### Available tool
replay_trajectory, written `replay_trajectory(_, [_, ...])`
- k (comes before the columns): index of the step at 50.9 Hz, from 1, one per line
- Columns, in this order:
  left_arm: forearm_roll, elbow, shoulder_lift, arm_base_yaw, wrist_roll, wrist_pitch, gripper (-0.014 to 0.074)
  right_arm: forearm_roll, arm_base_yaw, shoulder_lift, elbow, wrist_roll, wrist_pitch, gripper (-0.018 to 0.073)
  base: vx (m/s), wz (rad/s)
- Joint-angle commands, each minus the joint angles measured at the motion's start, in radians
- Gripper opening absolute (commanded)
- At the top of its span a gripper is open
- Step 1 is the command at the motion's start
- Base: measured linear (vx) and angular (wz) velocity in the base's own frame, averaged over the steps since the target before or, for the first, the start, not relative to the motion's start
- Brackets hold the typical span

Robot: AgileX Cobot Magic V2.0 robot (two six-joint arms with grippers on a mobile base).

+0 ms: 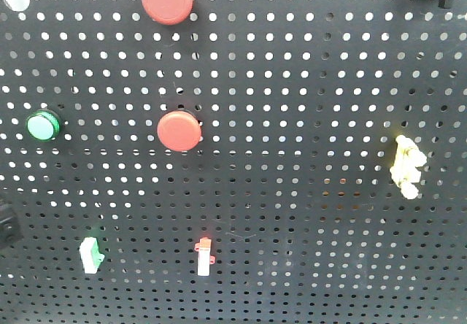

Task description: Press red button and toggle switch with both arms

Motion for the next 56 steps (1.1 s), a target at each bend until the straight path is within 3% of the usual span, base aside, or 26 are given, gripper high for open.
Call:
replay_trajectory(1, [-0.036,-0.028,0.004,0.001,-0.011,-0.070,0.0001,0.224,0.063,0.081,-0.085,-0.241,-0.049,0.0000,0.00,0.00])
replay_trajectory(11, [-0.036,-0.028,0.004,0.001,-0.011,-0.070,0.0001,0.561,0.178,0.229,-0.206,-0.586,-0.031,0.0000,0.00,0.00])
replay_trajectory(18, [-0.036,-0.028,0.004,0.001,-0.010,-0.070,0.0001,0.667,0.210,0.320,-0.308,-0.714,-0.019,0.0000,0.00,0.00])
replay_trajectory(32, [-0.035,-0.028,0.004,0.001,-0.009,-0.071,0.0001,0.677,0.209,0.458,-0.439,-0.734,-0.001,0.0000,0.00,0.00])
replay_trajectory(56, [-0.035,-0.028,0.004,0.001,-0.009,-0.071,0.0001,0.650,0.209,0.475,-0.448,-0.744,-0.131,0.0000,0.00,0.00])
